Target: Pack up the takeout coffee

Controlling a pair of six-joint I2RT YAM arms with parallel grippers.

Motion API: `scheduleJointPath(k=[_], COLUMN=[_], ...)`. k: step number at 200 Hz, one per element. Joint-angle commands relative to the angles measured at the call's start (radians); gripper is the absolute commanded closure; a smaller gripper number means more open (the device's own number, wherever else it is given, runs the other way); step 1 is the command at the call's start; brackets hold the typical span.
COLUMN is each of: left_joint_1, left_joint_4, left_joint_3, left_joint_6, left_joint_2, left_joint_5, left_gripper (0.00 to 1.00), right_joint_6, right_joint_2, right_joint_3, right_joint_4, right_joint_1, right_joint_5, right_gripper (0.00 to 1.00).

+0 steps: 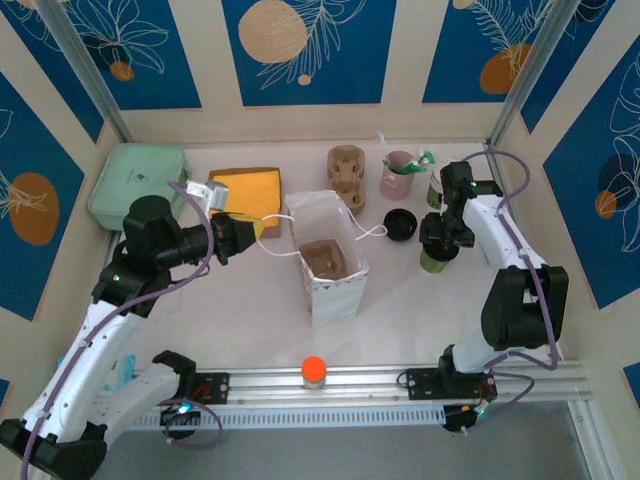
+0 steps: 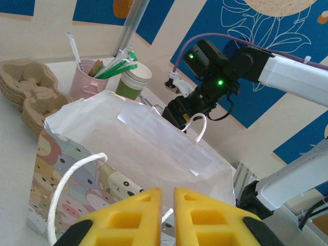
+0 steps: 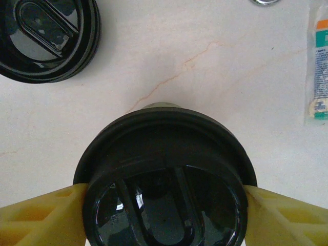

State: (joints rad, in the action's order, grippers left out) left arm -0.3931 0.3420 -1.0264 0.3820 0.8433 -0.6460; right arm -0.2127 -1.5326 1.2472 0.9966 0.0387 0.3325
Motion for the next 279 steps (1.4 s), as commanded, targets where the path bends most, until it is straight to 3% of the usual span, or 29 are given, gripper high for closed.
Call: scheduleJointPath(k=[1, 76, 107, 127, 217, 249, 279], left_joint_1=[-0.007, -0.006, -0.006, -0.006, -0.007, -0.006, -0.007], left_joint_4=[0.011, 0.036, 0.032, 0.033, 0.037, 0.042, 0.035], left_joint_3=[-0.001, -0.007, -0.007, -0.009, -0.018, -0.019, -0.014], left_joint_6=[-0.029, -0.046, -0.045, -0.045, -0.044, -0.046, -0.042], left_joint_2=[-0.021, -0.030, -0.029, -0.028, -0.024, -0.027, -0.024], left_joint_5=[0.003, 0.013, 0.014, 0.014, 0.015, 0.019, 0.017], left_gripper=[0.86, 0.86, 0.85, 0.85, 0.85, 0.85, 0.85], right_joint_6=[-0.066, -0.095, -0.103, -0.107, -0.103, -0.171, -0.131], right_joint_2=[-0.036, -0.077, -0.067, -0.057, 0.019, 0.070, 0.115], right_joint_3=[-0.007, 0.046, 0.054, 0.068, 0.143, 0.144, 0.140], right_joint_4=[0.004, 0.026, 0.037, 0.042, 0.128, 0.168, 0.176], right_joint_1=[0.043, 0.087, 0.097, 0.098, 0.111, 0.110, 0.109], right_joint_5=[-0.099, -0.073, -0.053, -0.041, 0.010, 0.103, 0.027], right_gripper=[0.30, 0.29, 0.07, 0.00, 0.01, 0.01, 0.01])
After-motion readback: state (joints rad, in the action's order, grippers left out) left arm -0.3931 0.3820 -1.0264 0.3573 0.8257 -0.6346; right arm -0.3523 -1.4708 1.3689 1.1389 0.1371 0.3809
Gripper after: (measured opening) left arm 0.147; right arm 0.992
